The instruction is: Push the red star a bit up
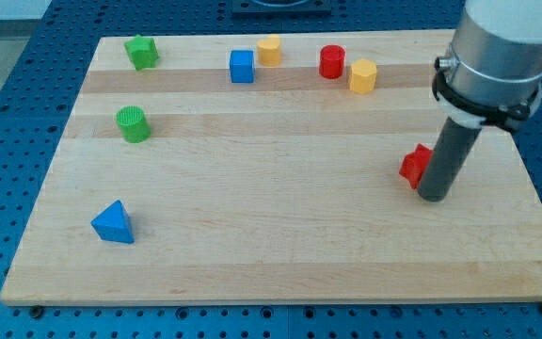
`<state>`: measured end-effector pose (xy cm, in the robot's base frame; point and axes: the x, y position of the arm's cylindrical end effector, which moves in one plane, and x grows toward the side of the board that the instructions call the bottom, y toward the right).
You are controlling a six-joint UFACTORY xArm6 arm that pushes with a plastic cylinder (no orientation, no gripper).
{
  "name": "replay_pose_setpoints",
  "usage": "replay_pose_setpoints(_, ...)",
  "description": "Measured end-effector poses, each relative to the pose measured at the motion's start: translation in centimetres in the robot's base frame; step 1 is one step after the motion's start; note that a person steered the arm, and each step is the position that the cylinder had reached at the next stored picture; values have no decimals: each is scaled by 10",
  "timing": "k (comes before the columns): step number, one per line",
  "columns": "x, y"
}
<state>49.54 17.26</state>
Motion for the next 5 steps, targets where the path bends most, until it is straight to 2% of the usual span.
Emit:
replay_pose_setpoints(1,-27,0)
replay_pose_setpoints(3,-57,-5)
replay_pose_setpoints(5,-59,-44)
